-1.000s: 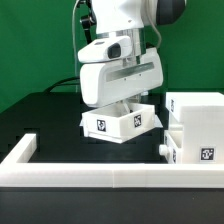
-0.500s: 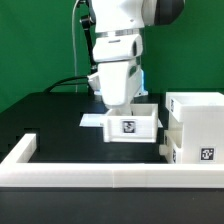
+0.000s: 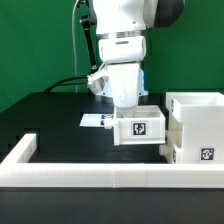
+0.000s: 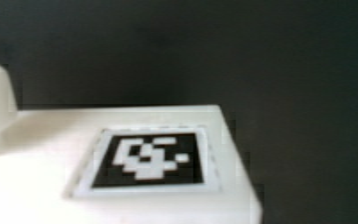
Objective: Assemble drawer
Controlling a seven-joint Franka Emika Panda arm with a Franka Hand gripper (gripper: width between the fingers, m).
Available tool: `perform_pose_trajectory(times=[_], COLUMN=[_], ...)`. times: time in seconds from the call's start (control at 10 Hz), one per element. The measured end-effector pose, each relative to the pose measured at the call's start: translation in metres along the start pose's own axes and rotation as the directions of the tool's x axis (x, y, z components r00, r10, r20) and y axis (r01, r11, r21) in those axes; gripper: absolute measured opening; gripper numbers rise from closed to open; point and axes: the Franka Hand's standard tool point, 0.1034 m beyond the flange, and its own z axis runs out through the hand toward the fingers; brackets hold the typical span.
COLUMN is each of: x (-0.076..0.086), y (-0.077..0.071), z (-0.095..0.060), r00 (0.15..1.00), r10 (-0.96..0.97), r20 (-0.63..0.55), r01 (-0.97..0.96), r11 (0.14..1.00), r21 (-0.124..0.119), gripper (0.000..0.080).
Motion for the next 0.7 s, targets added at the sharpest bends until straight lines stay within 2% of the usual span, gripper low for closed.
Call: perform_pose_trajectory(times=[0.2,0.3,0.6,0.7], x=[0.0062,0.0053,0.0049,0.0045], y=[0.0083,0.0057,0.0046,0.0008], z=[-0.0010,0.0011,0.0024,0.0036], r00=[1.000,1.000,1.000,1.000], r10=[-0.004,-0.003,-0.001,-0.001], r20=[-0.003,-0.003,-0.003,-0.002], r01=[0.004,0.002,0.001,0.001], r11=[0.999,1.000,1.000,1.000], r21=[-0.041,-0.027,-0.029,0.000], gripper=[0.0044,0.0044,0.0044,0.0044])
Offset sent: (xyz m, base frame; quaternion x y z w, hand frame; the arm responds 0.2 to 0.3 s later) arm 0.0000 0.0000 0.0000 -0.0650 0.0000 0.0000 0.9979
